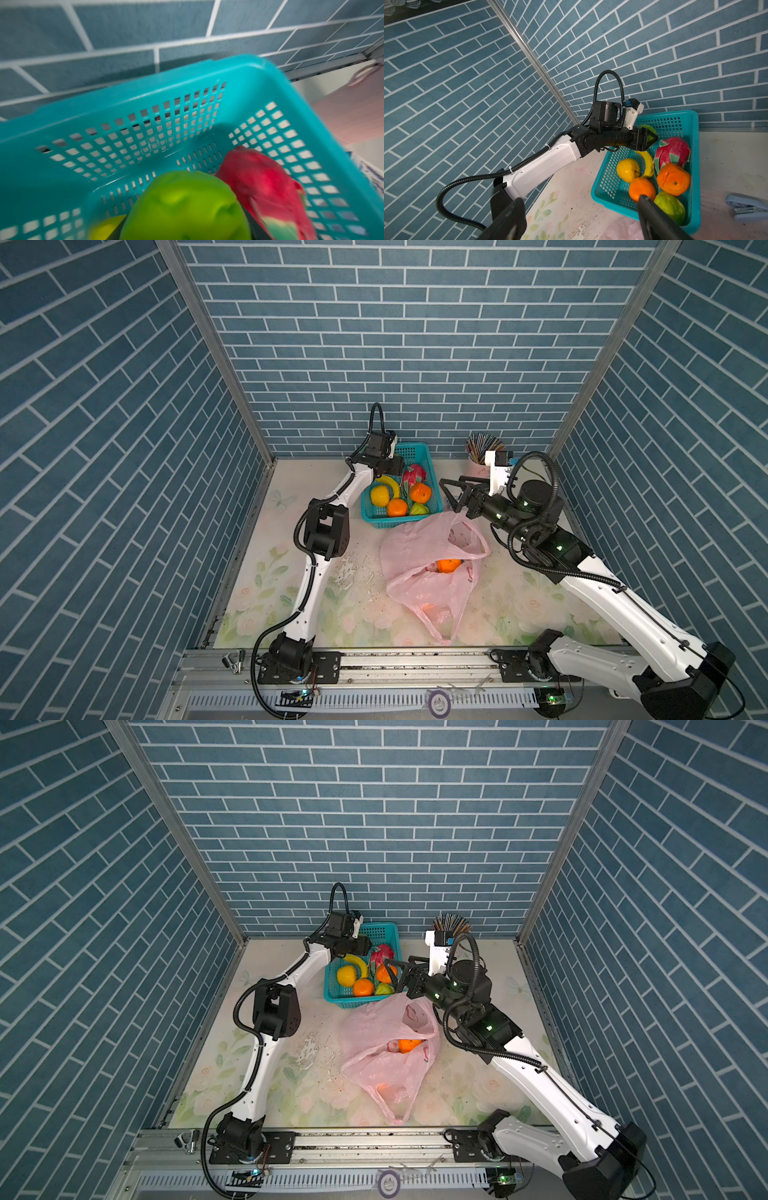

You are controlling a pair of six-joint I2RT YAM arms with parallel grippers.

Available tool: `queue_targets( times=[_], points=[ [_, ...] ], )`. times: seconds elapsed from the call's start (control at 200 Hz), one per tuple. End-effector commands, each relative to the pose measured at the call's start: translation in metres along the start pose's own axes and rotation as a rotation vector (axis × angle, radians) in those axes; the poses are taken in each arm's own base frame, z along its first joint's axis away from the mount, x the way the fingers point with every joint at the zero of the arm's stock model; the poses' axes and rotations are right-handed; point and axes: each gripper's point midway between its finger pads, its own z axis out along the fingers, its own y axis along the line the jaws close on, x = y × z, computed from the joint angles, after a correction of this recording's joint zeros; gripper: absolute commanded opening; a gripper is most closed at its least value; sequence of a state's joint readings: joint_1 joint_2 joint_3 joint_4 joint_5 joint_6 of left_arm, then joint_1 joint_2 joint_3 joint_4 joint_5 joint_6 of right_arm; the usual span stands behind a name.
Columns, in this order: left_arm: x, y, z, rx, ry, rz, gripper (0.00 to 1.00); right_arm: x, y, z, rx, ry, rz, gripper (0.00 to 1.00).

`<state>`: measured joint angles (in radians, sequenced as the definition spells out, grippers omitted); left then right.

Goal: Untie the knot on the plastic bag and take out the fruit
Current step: 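Lower and release the green fruit into the teal basket with the left gripper, then move the left gripper to the bag rim while the right reaches toward the bag opening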

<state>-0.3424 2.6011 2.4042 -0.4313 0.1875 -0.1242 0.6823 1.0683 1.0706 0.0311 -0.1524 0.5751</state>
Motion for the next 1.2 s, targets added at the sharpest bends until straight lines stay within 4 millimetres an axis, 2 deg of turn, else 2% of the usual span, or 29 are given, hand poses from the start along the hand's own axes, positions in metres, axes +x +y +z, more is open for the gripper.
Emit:
queue_targets(
  times=[0.0, 0.05, 0.07, 0.17, 0.265, 0.375, 0.52, 0.56, 0.57, 0.59, 0.66, 0.905, 1.075, 1.195],
  points=[
    [0.006, 0.002, 0.006, 0.013, 0.023, -0.046, 0.39, -0.013, 0.004, 0.003, 0.002, -0.028, -0.049, 0.85],
    [0.003, 0.001, 0.006, 0.018, 0.011, -0.056, 0.39, -0.013, 0.004, 0.004, -0.001, -0.026, -0.053, 0.85],
    [0.019, 0.004, 0.020, 0.017, 0.040, -0.065, 0.39, -0.013, 0.004, 0.005, 0.000, -0.024, -0.055, 0.85],
    [0.030, 0.003, 0.029, 0.038, 0.061, -0.089, 0.39, -0.013, 0.004, 0.008, -0.003, -0.019, -0.063, 0.85],
    [0.038, 0.001, 0.033, 0.050, 0.078, -0.090, 0.49, -0.012, 0.002, 0.009, 0.002, -0.017, -0.066, 0.85],
    [0.033, 0.000, 0.029, 0.055, 0.070, -0.065, 0.67, -0.011, 0.002, 0.010, 0.000, -0.015, -0.063, 0.85],
    [0.014, -0.003, 0.014, 0.055, 0.035, -0.033, 0.77, -0.011, 0.003, 0.010, -0.006, -0.017, -0.052, 0.85],
    [0.014, -0.003, 0.014, 0.057, 0.036, -0.028, 0.80, -0.010, 0.003, 0.009, -0.008, -0.019, -0.047, 0.85],
    [0.001, -0.007, 0.003, 0.062, 0.011, -0.022, 0.80, -0.011, 0.003, 0.009, -0.009, -0.021, -0.046, 0.85],
    [-0.006, -0.009, -0.003, 0.067, -0.002, -0.017, 0.81, -0.011, 0.003, 0.009, -0.010, -0.021, -0.044, 0.85],
    [-0.019, -0.012, -0.016, 0.076, -0.026, -0.009, 0.87, -0.011, 0.004, 0.007, -0.013, -0.024, -0.035, 0.85],
    [-0.065, -0.030, -0.078, 0.102, -0.114, 0.015, 0.87, -0.011, 0.006, -0.007, -0.024, -0.043, 0.004, 0.85],
    [-0.087, -0.052, -0.140, 0.166, -0.176, 0.036, 0.87, -0.009, 0.004, -0.024, -0.012, -0.068, 0.032, 0.85],
    [-0.094, -0.080, -0.191, 0.285, -0.255, 0.061, 0.87, -0.007, 0.001, -0.039, 0.006, -0.080, 0.046, 0.84]
  ],
)
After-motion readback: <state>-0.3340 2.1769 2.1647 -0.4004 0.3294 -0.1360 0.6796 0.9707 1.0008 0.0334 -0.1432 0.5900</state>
